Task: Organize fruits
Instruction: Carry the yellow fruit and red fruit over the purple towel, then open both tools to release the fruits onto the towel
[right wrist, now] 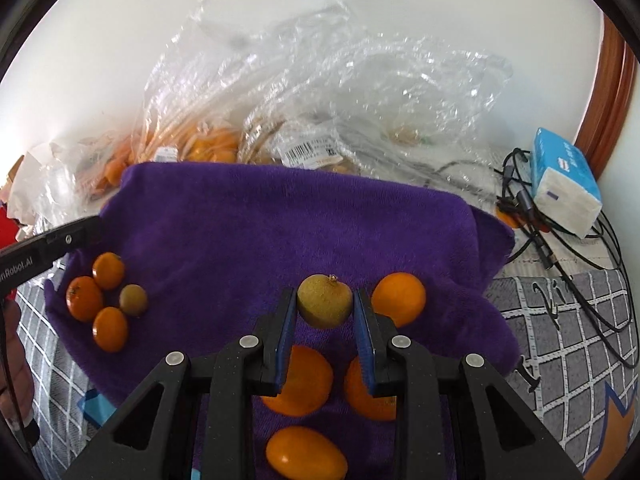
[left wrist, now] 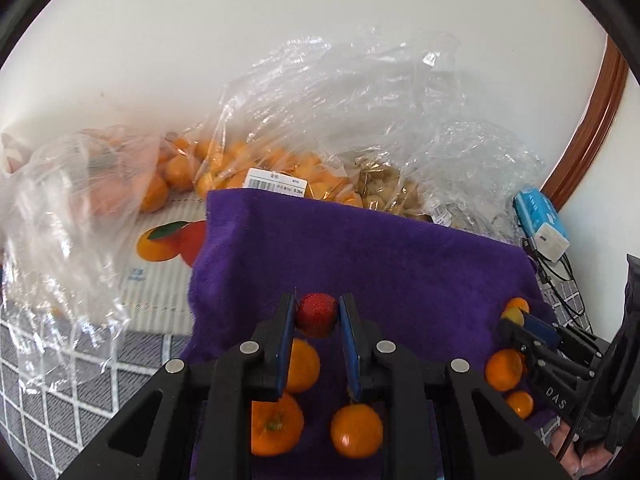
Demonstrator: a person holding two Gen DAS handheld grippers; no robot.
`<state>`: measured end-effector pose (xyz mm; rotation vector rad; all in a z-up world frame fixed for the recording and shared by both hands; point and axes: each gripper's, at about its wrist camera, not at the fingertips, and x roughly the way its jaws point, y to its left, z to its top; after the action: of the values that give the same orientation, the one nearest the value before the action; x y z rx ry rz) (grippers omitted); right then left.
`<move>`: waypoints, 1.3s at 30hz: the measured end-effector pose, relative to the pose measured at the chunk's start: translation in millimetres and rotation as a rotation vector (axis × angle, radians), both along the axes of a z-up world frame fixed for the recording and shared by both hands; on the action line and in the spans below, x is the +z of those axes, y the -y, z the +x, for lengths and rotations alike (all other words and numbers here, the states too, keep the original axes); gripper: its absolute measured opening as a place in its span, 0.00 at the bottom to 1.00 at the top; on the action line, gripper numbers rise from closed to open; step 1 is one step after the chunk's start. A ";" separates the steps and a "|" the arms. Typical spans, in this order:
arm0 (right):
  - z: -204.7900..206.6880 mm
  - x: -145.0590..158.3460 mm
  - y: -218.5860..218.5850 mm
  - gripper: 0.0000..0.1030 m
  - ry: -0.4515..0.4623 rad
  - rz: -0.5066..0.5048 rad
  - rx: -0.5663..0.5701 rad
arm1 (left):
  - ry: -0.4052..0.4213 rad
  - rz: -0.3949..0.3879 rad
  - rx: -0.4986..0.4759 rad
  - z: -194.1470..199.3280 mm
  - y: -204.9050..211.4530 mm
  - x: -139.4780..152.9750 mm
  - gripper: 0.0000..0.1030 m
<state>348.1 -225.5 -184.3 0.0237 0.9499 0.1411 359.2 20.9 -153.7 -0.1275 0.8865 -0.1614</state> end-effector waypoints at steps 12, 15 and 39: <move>9.5 -14.3 -8.3 0.27 -0.019 -0.059 0.023 | -0.081 0.035 -0.007 23.4 11.2 -27.7 0.21; 9.7 -14.5 -9.9 0.28 -0.016 -0.070 0.027 | -0.083 0.047 -0.004 22.9 11.4 -29.3 0.21; -88.6 79.9 16.7 0.57 0.078 -0.048 -0.109 | 0.028 0.034 -0.018 -78.0 2.7 54.0 0.59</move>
<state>259.6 -242.2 -104.4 0.0253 0.8718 0.0186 281.2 18.2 -99.6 -0.0850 0.8618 -0.1644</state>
